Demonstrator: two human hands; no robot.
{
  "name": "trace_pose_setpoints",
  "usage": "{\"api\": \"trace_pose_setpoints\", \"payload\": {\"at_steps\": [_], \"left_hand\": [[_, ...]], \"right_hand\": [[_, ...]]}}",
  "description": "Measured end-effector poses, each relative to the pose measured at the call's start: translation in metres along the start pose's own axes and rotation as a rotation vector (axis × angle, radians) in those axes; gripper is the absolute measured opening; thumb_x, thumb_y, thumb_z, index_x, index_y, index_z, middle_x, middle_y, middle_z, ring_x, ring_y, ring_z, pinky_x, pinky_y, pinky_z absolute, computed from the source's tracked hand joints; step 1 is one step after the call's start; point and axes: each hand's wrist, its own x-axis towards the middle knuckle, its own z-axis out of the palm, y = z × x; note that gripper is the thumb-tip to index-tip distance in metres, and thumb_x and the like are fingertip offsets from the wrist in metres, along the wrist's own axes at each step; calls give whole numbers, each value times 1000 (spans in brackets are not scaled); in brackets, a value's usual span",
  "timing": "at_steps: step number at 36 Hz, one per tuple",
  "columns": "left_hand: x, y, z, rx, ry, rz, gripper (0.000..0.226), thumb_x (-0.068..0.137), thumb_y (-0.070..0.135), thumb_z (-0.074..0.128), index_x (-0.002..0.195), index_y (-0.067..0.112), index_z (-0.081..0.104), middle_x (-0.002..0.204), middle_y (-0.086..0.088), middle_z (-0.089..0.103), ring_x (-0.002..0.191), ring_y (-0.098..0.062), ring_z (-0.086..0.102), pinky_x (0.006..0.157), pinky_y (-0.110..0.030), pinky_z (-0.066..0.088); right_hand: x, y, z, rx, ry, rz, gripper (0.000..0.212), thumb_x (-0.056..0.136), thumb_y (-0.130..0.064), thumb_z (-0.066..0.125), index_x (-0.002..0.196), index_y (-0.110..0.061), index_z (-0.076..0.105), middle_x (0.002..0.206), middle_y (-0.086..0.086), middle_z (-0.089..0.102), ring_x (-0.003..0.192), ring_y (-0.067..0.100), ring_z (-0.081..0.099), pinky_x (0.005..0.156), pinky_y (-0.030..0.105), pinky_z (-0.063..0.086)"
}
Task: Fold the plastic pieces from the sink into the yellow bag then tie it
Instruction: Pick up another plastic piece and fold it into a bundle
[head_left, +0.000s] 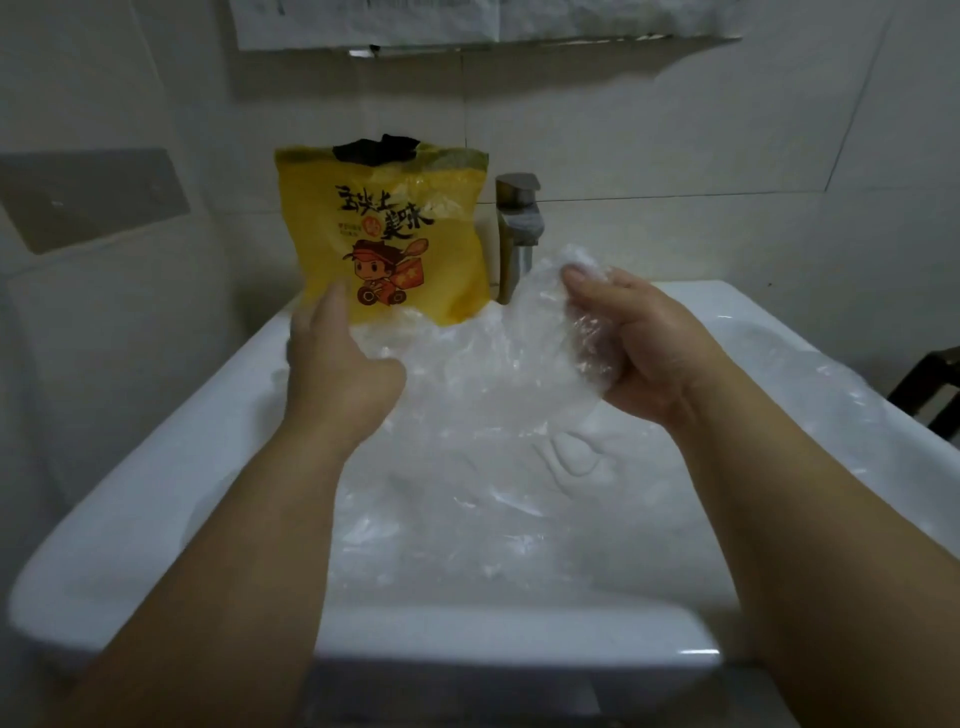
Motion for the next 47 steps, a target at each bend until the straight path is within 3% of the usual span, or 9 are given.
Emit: {"api": "trace_pose_setpoints", "payload": {"at_steps": [5, 10, 14, 22, 28, 33, 39, 43, 47], "left_hand": [[-15, 24, -1, -206, 46, 449, 56, 76, 18, 51, 131, 24, 55, 124, 12, 55, 111, 7, 49, 92, 2, 32], [-19, 33, 10, -182, -514, 326, 40, 86, 57, 59, 119, 35, 66, 108, 22, 69, 101, 10, 60, 86, -14, 47], [-17, 30, 15, -191, -637, 199, 24, 86, 36, 67, 68, 21, 65, 54, 11, 53, 50, -4, 48, 51, -17, 37], [-13, 29, 11, -728, -398, -84, 18, 77, 28, 69, 90, 16, 71, 81, 1, 73, 76, -15, 69, 72, -32, 56], [-5, 25, 6, -979, -261, -264, 31, 95, 25, 57, 121, 11, 63, 110, -7, 72, 100, -20, 70, 81, -35, 58], [2, 17, 7, -1011, -203, -376, 41, 93, 37, 60, 123, 9, 63, 115, -9, 70, 105, -23, 68, 96, -45, 52], [6, 11, 6, -948, -98, -386, 32, 95, 26, 61, 120, 7, 60, 112, -12, 69, 107, -29, 65, 90, -43, 54], [5, 10, 7, -859, -101, -215, 36, 97, 9, 54, 118, 38, 51, 113, 2, 66, 97, -13, 68, 79, -30, 56], [2, 8, 5, -715, -125, -82, 32, 96, 8, 54, 98, 35, 70, 105, 4, 71, 95, -13, 67, 86, -34, 56]], "right_hand": [[-1, 3, 4, -43, -113, -17, 12, 93, -11, 54, 91, -8, 65, 76, 6, 69, 69, 17, 67, 65, 27, 57], [-2, 3, 9, -77, -253, 51, 26, 83, -18, 57, 101, 0, 62, 87, 16, 65, 78, 26, 65, 73, 35, 56], [-1, 0, 7, -59, -200, 65, 18, 79, -22, 60, 90, -8, 63, 78, 10, 63, 74, 23, 62, 68, 35, 56], [-1, 2, 7, 59, -271, 293, 62, 74, -54, 61, 120, -12, 63, 103, 8, 68, 92, 26, 67, 78, 39, 55], [-3, 13, 19, -24, -59, 313, 26, 93, -22, 55, 108, -2, 62, 82, 7, 65, 74, 18, 62, 68, 30, 57], [2, 8, 12, 240, 226, 196, 24, 99, -18, 50, 82, -7, 61, 61, 2, 62, 54, 13, 61, 54, 25, 57], [3, 11, 6, 233, 320, 51, 30, 101, -8, 44, 127, -21, 48, 67, 6, 66, 55, 14, 59, 59, 30, 58], [2, 4, 5, 195, 280, -10, 28, 100, -1, 39, 113, -17, 58, 82, 8, 65, 58, 14, 62, 63, 34, 57], [-1, -1, 6, 151, 74, 10, 13, 92, -3, 55, 97, -14, 58, 75, 4, 62, 56, 12, 58, 67, 34, 54]]}}
